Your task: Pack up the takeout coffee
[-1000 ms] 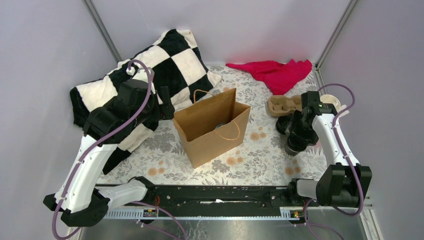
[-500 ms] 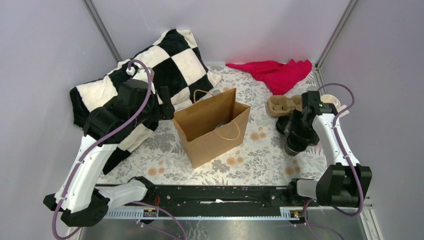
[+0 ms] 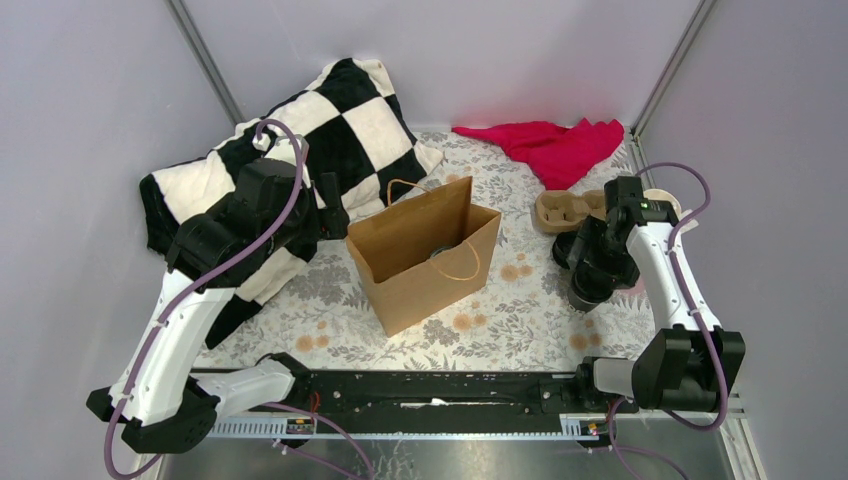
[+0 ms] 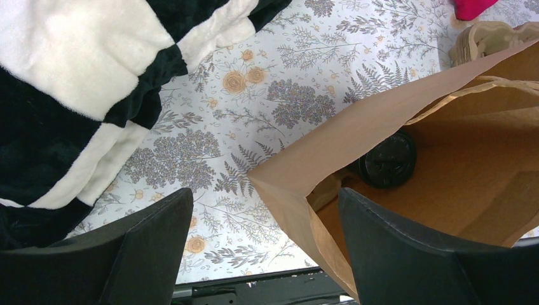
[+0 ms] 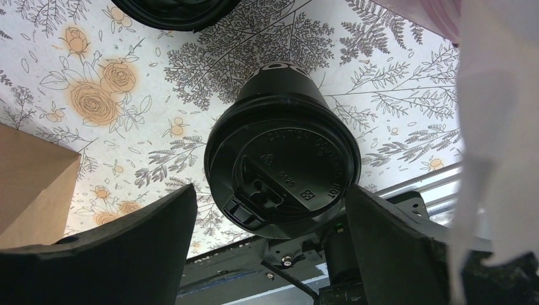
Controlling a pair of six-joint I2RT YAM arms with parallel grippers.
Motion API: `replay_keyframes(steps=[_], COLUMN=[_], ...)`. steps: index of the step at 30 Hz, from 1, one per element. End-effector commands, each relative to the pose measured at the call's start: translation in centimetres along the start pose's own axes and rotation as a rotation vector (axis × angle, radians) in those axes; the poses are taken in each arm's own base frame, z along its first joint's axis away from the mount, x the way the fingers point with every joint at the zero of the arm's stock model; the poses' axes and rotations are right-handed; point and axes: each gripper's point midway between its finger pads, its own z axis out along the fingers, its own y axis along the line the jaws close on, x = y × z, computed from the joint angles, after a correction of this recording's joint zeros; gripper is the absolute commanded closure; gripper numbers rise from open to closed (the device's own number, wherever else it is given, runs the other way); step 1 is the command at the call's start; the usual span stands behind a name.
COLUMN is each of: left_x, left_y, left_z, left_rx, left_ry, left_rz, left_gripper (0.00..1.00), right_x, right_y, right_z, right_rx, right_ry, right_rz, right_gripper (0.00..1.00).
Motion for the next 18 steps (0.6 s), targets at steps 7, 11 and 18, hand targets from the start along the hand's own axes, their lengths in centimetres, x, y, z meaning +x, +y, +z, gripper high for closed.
replay_keyframes(steps=[7, 11, 18], left_x=[-0.66, -0.65, -0.77], left_y=[-0.11, -0.11, -0.13], left_z=[0.02, 0.01, -0.07], left_rx=[0.007, 0.008, 0.008], left_ry=[-0.031, -0.031, -0.034], left_rz=[-0.007, -0.007, -0.008], left_gripper=[0.12, 0.12, 0.12], right_x=[0.29, 0.42, 0.34], right_y=[-0.81, -0.94, -1.25], right_z=[0.09, 0.54, 0.65], right_rx=[0.034, 0.043, 0.059], right_ry=[0.007, 0.018, 0.010], right_rz=[-0.011, -0.021, -0.024], right_gripper=[0.11, 0.09, 0.17])
